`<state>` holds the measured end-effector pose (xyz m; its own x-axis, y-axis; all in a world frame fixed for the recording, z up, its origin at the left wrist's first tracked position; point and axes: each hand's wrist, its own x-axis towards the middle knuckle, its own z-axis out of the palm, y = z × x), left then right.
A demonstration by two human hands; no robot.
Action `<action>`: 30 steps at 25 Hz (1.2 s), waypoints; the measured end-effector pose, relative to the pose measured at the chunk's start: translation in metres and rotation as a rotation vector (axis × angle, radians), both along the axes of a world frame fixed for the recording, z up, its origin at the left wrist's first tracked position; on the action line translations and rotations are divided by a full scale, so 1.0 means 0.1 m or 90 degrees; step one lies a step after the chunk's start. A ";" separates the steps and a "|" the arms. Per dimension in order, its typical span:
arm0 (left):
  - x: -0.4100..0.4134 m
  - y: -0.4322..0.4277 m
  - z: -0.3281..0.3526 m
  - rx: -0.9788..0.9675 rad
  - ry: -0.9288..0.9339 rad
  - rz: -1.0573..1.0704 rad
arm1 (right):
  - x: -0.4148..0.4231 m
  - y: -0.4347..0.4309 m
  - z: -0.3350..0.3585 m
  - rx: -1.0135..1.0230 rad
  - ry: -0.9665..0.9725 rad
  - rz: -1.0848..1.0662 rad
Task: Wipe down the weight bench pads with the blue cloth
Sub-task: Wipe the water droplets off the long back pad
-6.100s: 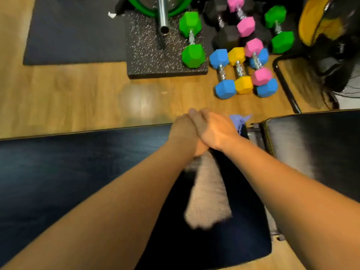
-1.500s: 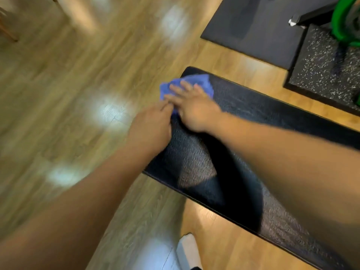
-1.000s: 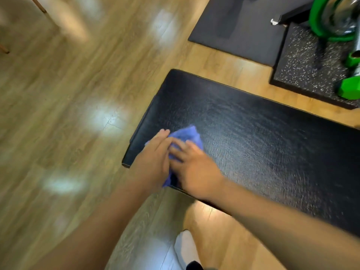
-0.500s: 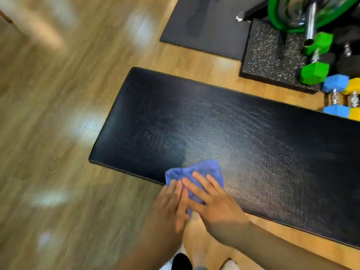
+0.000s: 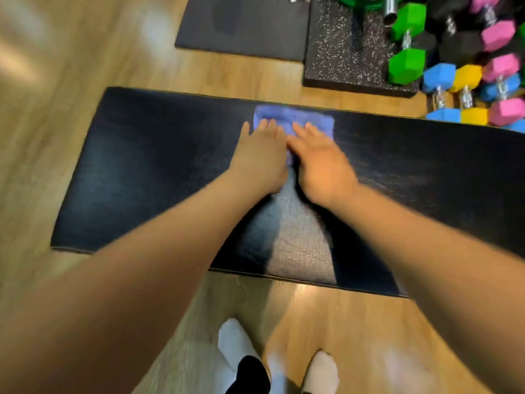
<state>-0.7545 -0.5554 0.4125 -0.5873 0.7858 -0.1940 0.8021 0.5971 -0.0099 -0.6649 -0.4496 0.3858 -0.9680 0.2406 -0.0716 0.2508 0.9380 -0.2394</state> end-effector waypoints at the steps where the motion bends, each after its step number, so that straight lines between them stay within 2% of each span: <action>1: 0.23 -0.17 -0.01 0.005 -0.006 -0.024 | 0.28 -0.16 0.01 0.004 0.022 0.017; 4: 1.11 -0.84 0.08 -0.041 -0.100 -0.126 | 1.34 -0.61 0.05 -0.033 -0.020 0.090; 7: 1.51 -0.93 0.03 -0.116 -0.097 -0.178 | 1.84 -0.50 0.11 -0.104 -0.036 0.153; 10: 1.42 -0.48 0.08 -0.116 -0.053 -0.117 | 1.62 0.00 0.14 -0.176 -0.040 0.144; 14: 1.07 0.43 0.00 -0.080 0.010 -0.098 | 1.15 0.83 0.16 -0.146 -0.035 0.060; 17: 0.89 0.93 0.04 -0.044 -0.003 -0.063 | 0.91 1.13 0.18 -0.168 -0.015 -0.010; 20: 0.90 1.02 0.00 -0.081 0.008 -0.045 | 0.89 1.09 0.14 -0.187 0.004 -0.033; 25: 0.85 1.05 0.08 -0.114 0.002 -0.060 | 0.83 1.06 0.24 -0.191 -0.049 -0.024; 30: 0.81 1.01 0.06 -0.093 -0.009 -0.067 | 0.87 1.02 0.28 -0.206 -0.029 -0.039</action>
<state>-0.6732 -0.4548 0.4187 -0.5000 0.8054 -0.3184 0.8606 0.5033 -0.0784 -0.5783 -0.3479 0.4136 -0.9464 0.2561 -0.1968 0.3219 0.7977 -0.5100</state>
